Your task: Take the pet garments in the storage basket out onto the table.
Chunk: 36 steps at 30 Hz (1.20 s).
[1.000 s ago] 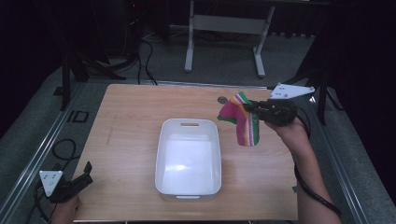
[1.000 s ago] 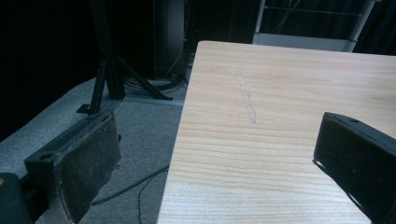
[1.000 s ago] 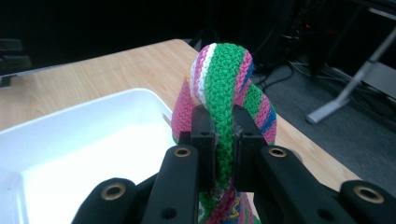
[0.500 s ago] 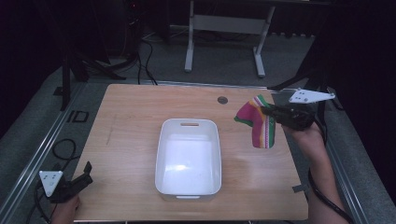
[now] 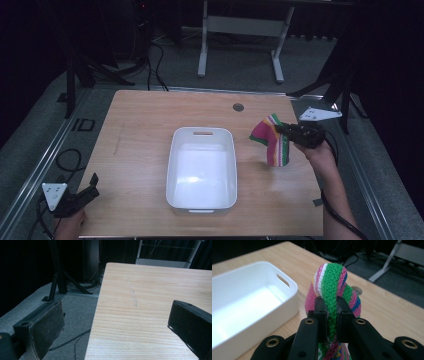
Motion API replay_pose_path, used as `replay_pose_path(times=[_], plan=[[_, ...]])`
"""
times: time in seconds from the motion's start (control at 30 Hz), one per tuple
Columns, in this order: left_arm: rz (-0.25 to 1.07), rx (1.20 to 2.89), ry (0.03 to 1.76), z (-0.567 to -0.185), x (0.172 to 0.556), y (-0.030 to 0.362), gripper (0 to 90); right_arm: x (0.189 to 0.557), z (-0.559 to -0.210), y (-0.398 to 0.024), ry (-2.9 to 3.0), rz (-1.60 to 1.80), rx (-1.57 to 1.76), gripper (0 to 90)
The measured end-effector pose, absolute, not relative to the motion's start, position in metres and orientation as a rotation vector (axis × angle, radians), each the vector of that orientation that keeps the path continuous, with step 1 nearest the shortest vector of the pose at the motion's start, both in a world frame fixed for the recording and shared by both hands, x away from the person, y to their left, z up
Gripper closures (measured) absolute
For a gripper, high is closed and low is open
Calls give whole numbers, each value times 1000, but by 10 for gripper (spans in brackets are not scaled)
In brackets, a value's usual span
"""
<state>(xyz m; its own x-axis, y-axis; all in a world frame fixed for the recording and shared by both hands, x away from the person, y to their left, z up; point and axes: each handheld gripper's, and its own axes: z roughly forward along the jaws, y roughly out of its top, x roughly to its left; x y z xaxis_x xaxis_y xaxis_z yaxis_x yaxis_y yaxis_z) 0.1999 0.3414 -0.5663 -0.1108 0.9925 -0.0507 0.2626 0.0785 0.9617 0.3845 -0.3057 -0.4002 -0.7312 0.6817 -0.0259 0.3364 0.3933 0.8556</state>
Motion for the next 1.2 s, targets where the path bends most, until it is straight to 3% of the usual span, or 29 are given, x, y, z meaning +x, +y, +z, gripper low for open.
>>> replay_pose_path(times=[1.0,1.07,1.2], plan=[[1094,1304,1515,-566,200,341,10,400,-548,-275,2379,1240,1110,811],[1095,1305,1514,-566,200,342,10,400,-546,-275,2381,1235,1115,782],[1096,1304,1515,-566,200,341,10,397,-538,-274,2398,1208,1076,627]])
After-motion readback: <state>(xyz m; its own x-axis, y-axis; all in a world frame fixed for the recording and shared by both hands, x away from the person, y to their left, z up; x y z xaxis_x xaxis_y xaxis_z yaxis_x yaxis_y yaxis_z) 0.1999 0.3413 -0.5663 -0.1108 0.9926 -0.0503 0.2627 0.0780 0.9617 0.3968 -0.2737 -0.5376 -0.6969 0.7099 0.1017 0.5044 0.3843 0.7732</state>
